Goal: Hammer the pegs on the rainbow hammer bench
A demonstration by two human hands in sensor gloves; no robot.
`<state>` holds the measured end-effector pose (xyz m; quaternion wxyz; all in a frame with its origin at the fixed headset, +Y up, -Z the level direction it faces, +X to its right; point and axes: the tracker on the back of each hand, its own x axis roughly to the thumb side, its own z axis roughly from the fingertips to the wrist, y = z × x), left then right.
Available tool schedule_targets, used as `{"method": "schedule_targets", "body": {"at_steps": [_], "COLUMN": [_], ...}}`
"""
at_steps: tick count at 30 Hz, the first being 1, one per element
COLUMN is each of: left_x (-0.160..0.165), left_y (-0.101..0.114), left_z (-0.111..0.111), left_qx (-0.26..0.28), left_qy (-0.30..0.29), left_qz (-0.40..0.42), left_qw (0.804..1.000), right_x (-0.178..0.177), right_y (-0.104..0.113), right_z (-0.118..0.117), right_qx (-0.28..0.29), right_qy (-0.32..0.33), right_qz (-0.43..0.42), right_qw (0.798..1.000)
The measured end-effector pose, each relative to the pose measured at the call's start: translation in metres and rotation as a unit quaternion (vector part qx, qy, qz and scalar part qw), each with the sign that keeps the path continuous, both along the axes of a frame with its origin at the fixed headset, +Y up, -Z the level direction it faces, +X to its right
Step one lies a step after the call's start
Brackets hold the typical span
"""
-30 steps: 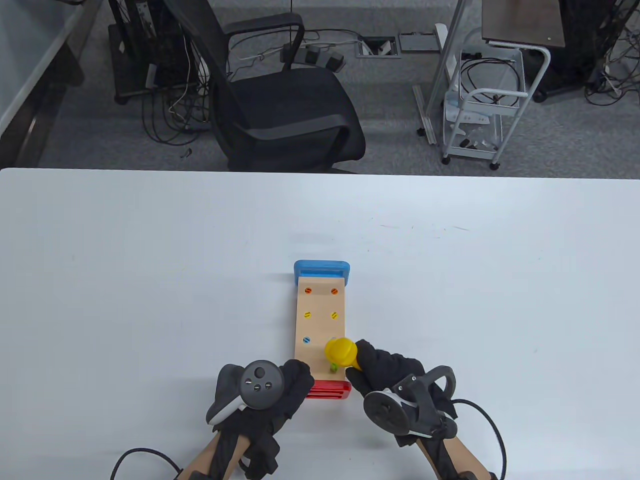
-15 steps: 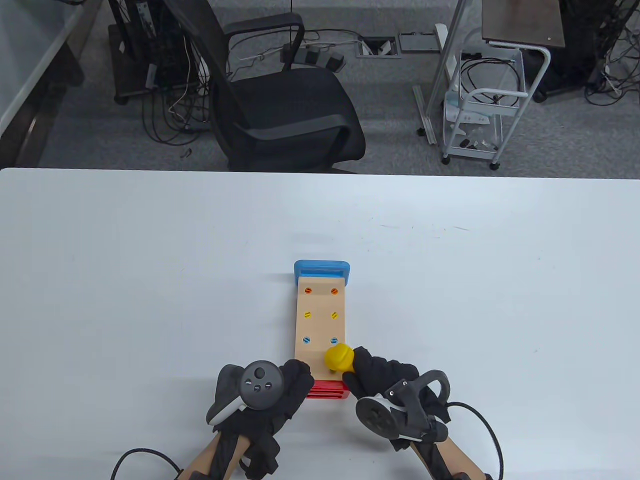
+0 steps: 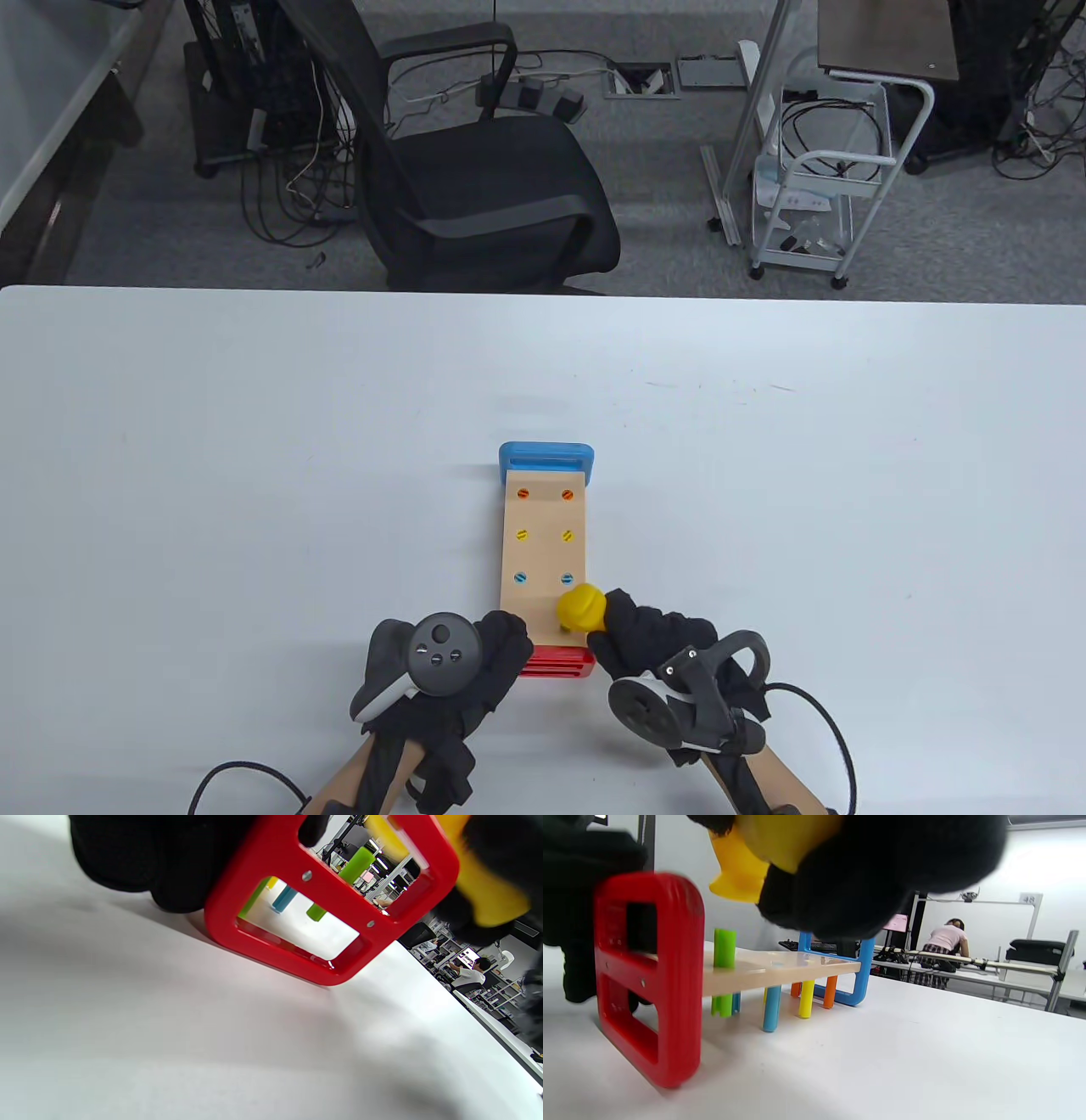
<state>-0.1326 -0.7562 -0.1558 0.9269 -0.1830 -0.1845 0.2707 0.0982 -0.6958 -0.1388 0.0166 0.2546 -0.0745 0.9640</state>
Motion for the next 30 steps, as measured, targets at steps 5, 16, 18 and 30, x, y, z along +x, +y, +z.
{"method": "schedule_targets", "body": {"at_steps": [5,16,18,30], "left_x": [0.000,0.000,0.000,0.000], "left_y": [0.000,-0.001,-0.001,-0.001], "left_z": [0.000,0.000,0.000,0.000], "left_qx": [0.000,-0.002,-0.001,-0.001], "left_qy": [0.001,-0.001,0.000,-0.001], "left_qz": [0.001,0.002,0.001,0.001], "left_qw": [1.000,1.000,1.000,1.000], "right_x": [0.010,0.007,0.010,-0.009], "right_y": [0.020,0.016,0.018,0.014], "right_z": [0.007,0.006,0.008,0.002], "right_qx": [0.087,0.080,0.079,0.108], "right_qy": [-0.001,0.002,-0.001,0.015], "right_qz": [-0.092,-0.070,-0.075,-0.040], "right_qw": [0.992,0.994,0.994,0.993]}}
